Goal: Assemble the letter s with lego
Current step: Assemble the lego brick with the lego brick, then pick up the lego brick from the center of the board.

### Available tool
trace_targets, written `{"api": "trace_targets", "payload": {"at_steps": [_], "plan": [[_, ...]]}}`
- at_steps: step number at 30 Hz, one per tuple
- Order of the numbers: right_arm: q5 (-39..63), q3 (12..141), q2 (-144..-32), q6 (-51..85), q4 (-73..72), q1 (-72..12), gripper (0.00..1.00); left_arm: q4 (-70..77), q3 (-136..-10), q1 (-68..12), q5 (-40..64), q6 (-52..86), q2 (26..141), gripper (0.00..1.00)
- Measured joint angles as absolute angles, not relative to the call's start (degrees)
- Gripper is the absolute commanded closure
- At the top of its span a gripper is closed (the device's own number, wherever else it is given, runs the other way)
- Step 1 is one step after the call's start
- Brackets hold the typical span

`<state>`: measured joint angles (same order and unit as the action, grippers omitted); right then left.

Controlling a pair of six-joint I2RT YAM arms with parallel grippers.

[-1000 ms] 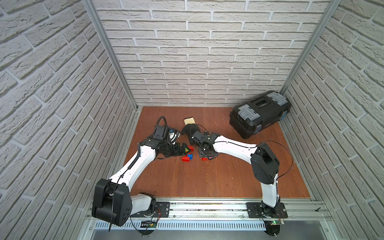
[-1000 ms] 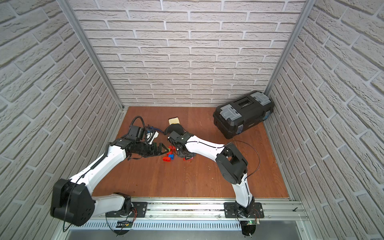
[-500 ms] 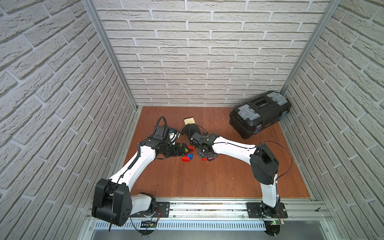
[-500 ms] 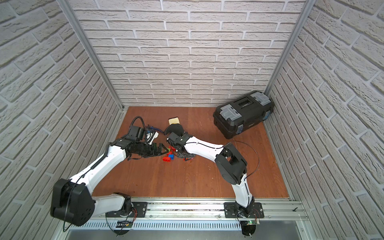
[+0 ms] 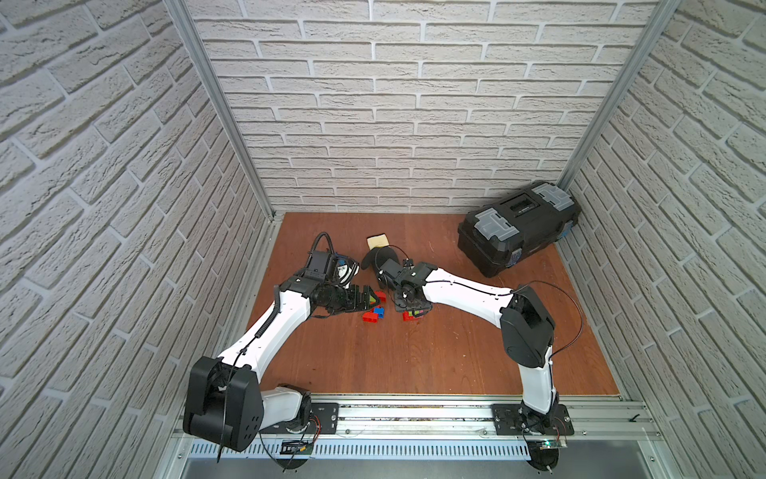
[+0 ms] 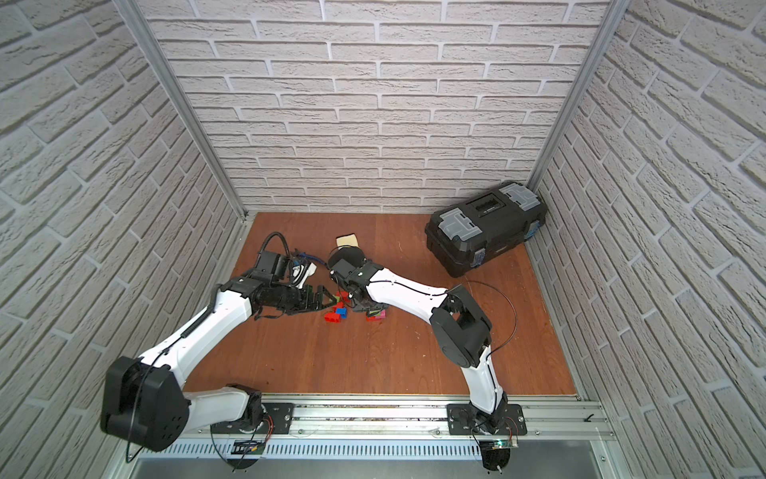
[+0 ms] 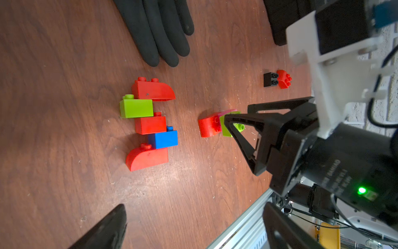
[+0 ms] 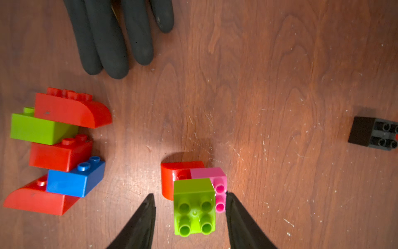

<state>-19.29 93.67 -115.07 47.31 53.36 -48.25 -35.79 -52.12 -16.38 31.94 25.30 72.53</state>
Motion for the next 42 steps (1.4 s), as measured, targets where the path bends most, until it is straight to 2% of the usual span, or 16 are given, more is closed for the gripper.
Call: {"api": "trace_targets", "payload": {"at_steps": [9, 14, 19, 31, 42], "plan": [[-19.09, 85.23, -101.41, 42.76, 53.84, -42.72, 0.36, -33.56, -52.1, -17.65, 31.9, 27.11, 72.53, 0.02], [-16.36, 76.25, -91.79, 38.33, 52.69, -35.07, 0.32, -31.7, -53.69, -23.16, 30.06, 28.84, 73.56, 0.02], [-12.71, 69.54, -86.85, 33.45, 52.18, -26.24, 0.29, -30.17, -57.71, -28.18, 28.23, 29.93, 77.17, 0.02], [-6.55, 63.81, -87.81, 23.49, 44.82, -15.88, 0.28, -29.45, -62.74, -32.34, 26.46, 30.72, 82.46, 0.02], [-4.16, 63.31, -95.79, 20.53, 38.28, -12.88, 0.41, -29.54, -64.93, -32.34, 27.09, 30.92, 83.66, 0.02]]}}
